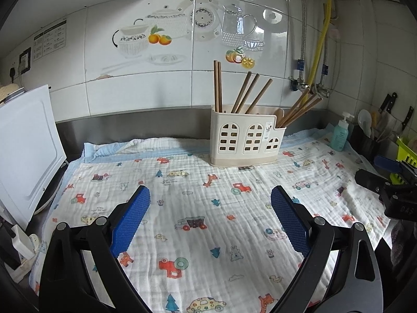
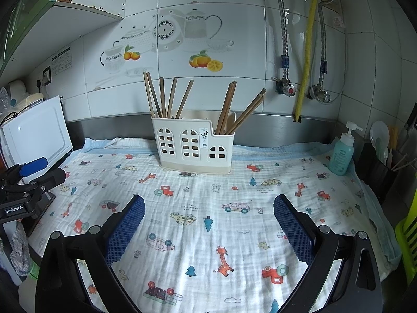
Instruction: Organize utensils
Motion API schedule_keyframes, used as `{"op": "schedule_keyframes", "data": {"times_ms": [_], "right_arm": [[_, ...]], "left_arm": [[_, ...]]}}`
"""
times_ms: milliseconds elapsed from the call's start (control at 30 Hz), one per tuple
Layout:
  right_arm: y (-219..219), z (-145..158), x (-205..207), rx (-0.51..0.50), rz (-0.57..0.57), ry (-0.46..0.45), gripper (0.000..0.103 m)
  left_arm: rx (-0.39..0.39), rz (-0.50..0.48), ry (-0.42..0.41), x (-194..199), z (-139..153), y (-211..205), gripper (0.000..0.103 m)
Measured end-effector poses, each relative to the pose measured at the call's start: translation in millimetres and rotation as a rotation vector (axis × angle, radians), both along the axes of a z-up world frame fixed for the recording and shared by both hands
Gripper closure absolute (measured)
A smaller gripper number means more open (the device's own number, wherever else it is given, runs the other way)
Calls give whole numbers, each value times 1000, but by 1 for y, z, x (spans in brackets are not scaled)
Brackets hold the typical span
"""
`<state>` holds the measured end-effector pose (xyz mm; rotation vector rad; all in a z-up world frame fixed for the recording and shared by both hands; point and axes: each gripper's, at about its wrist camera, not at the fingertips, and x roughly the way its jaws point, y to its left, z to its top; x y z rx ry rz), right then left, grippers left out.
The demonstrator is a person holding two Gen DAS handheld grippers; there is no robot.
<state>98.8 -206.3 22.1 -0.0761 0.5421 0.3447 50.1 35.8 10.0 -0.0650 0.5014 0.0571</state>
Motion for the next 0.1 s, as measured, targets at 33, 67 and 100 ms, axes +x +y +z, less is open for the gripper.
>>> {"op": "schedule_keyframes", "data": {"times_ms": [33,67,100], "right_arm": [[0,0,0,0,0,0,7],[0,0,0,0,0,0,7],[0,0,0,0,-1,0,7]], "left_arm": [[-1,1,2,0,0,0,10],[-2,0,4,0,-1,0,10],[-3,1,6,1,-1,1,10]]}}
